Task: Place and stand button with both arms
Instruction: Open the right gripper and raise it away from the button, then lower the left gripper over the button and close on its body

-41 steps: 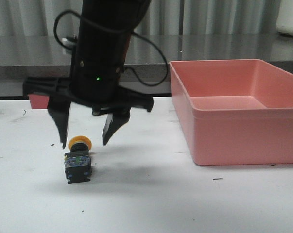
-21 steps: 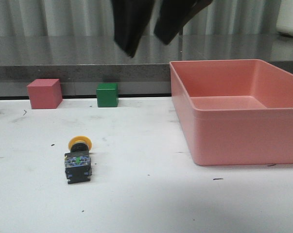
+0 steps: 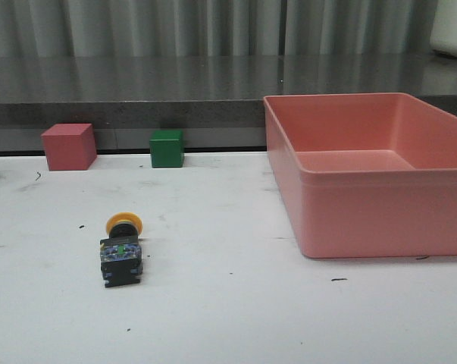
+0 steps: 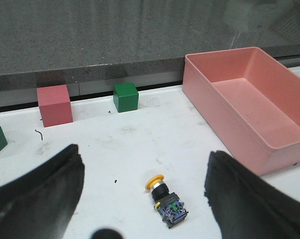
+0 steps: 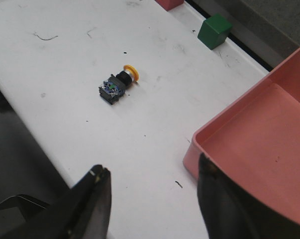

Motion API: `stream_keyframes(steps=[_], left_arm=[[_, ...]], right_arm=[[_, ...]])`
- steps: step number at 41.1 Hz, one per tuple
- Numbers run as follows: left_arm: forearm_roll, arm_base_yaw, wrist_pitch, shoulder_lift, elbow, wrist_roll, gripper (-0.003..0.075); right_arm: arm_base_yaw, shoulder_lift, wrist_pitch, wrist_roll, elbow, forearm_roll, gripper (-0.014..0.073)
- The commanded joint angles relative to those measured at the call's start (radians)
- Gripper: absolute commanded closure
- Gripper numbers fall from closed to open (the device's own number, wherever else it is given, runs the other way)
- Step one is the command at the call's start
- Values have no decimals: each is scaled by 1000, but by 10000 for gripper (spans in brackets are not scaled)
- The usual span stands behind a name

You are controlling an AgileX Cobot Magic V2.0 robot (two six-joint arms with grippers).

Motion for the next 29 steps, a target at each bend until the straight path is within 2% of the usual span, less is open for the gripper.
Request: stream_keyframes(steps=[1,16,23,29], left_arm=[[-9,-8,-83,9,-34,-12,229],[-9,-8,-87,11,-34,-12,229],[-12,-8,-166,17,-34,-12,228],[-55,-9,-49,96,-91,-12,210]], right_arm=[[-3,-60,-24,-13,-13,31,183],[-3,-80,49,-13,-7,36,183],[-3,-80,50,-13,-7,36,183],[-3,-80,50,-13,-7,36,183]])
